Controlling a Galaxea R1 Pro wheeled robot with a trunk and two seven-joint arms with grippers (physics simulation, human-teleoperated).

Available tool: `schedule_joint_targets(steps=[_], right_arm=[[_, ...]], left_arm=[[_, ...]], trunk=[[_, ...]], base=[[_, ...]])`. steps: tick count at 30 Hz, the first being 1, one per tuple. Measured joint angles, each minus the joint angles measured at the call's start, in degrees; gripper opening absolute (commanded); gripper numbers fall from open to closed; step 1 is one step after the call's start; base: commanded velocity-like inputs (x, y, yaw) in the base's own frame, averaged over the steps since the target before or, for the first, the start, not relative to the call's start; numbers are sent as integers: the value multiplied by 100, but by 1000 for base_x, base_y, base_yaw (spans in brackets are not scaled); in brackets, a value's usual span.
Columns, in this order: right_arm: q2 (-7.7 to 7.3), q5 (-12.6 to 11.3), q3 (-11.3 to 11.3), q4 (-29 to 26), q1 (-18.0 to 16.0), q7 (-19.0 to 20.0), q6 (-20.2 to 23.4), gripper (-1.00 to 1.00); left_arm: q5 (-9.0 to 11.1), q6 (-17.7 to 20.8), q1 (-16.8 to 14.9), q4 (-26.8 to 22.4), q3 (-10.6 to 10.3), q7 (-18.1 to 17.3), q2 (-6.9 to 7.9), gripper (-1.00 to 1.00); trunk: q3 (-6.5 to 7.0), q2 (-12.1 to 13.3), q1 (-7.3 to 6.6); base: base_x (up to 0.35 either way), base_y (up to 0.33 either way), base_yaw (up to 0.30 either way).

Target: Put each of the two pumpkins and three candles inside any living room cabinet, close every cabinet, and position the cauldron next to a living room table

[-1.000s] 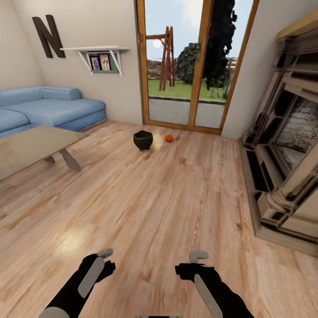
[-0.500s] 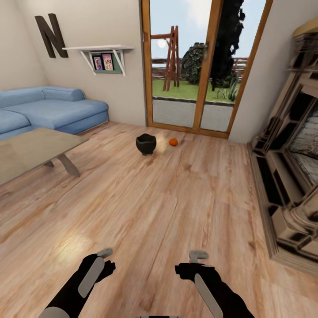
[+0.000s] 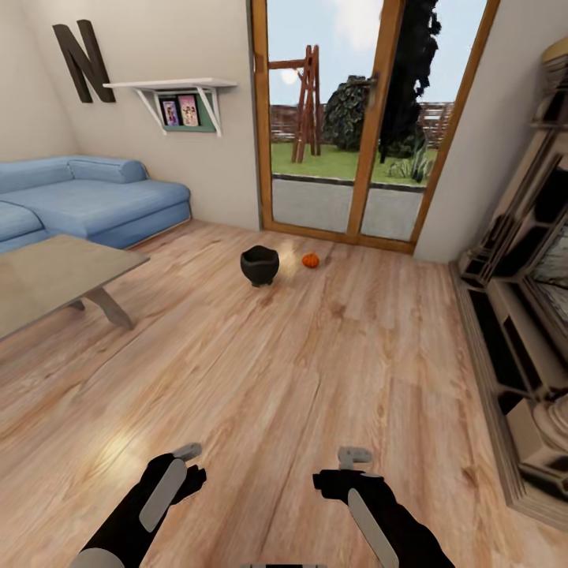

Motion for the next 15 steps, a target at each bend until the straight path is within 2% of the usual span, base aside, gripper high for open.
schedule_joint_targets(steps=[3,15], right_arm=[[2,29,5,4,0,7,-158,100],[8,60,7,13,0,-2,-290,100]], left_arm=[[0,0,0,0,0,0,1,100],[0,0,0,0,0,0,1,100]], trunk=[[0,0,0],[0,0,0]], base=[[342,0,0],[342,0,0]])
